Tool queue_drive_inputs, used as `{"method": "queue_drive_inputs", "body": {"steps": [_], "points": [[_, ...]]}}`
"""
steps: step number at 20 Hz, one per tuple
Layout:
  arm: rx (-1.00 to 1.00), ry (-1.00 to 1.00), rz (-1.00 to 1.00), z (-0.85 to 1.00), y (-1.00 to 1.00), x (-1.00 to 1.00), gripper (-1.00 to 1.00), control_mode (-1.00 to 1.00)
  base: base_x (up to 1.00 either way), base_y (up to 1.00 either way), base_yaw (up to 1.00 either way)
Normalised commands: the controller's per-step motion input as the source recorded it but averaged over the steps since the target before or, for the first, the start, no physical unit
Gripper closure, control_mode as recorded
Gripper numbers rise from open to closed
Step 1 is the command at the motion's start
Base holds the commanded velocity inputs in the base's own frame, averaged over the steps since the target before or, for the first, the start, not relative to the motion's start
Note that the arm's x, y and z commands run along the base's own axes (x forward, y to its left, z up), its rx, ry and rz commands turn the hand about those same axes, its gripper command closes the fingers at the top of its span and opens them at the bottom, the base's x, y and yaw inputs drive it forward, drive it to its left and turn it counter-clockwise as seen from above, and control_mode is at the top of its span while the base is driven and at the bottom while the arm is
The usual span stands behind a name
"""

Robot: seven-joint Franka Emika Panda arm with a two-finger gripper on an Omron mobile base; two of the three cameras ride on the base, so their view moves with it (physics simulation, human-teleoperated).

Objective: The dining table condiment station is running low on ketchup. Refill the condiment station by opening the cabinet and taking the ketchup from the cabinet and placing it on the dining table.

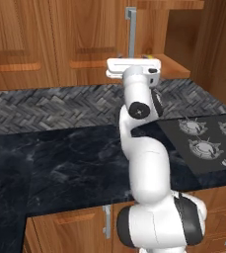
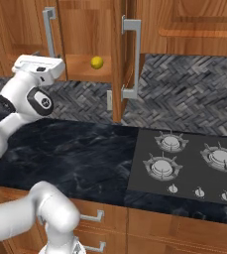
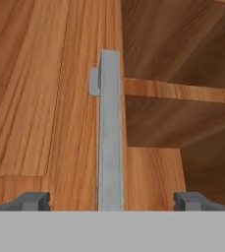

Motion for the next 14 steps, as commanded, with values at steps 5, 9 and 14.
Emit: {"method": "queue_drive_inputs", "body": {"steps": [5,9,14], "points": [[0.00,0.01,0.00,0.00,0.15,0.61,-1.00,-1.00,0.00,0.00,0.00],[0.00,0.01,0.00,0.11,0.22,0.42,-1.00,-1.00,0.00,0.00,0.00],[0.00,0.03,0.01,0.08,0.09,0.18,-1.00,-1.00,0.00,0.00,0.00]]}}
